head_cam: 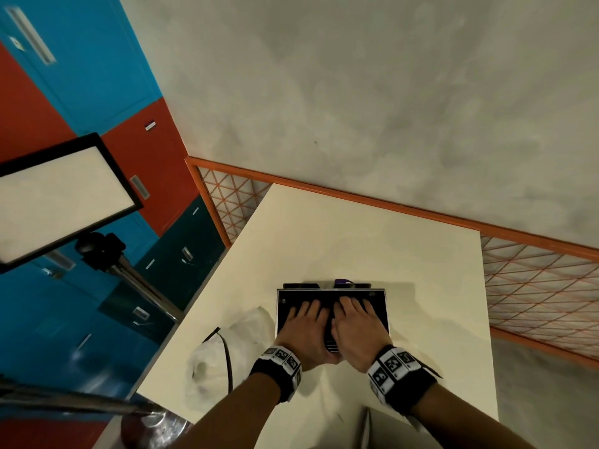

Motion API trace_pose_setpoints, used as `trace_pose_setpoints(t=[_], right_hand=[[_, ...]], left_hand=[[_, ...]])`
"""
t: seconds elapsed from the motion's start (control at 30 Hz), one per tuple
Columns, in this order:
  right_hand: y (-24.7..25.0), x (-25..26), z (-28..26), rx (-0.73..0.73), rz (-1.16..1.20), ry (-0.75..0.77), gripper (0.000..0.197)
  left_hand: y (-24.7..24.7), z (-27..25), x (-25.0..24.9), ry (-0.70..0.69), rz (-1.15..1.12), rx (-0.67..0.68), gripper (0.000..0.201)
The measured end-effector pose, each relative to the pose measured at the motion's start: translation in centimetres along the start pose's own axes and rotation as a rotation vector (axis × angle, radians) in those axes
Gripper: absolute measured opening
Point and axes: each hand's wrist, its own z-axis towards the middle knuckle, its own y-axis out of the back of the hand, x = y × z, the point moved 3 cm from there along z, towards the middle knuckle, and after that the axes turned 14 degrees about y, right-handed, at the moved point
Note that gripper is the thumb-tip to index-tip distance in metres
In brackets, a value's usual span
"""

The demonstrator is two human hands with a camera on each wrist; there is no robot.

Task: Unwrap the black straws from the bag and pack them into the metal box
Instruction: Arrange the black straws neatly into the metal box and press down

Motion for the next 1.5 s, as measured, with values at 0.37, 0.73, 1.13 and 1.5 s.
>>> trace_pose_setpoints(t=[0.37,0.73,1.13,1.5], right_hand=[[-3.5,-2.4,2.1,0.203,0.125,-0.065,0.049],[-3.0,-2.9,2.8,0.227,0.284,-0.196,0.054],[-2.9,-4.1,4.7,0.444,0.499,-0.248,0.044],[-2.7,-2.7,5.2,0.281,0.270,-0.026,0.047]], left_hand=[[0.0,0.2,0.1,-0.043,-0.097,-0.055,0.099],[-0.4,0.6,0.3,0.026,-0.034,0.000,0.098],[0.2,0.5,0.2,0.023,-0.014,0.022,0.101],[0.5,1.8,0.4,0.062,-0.088,0.092,0.105]])
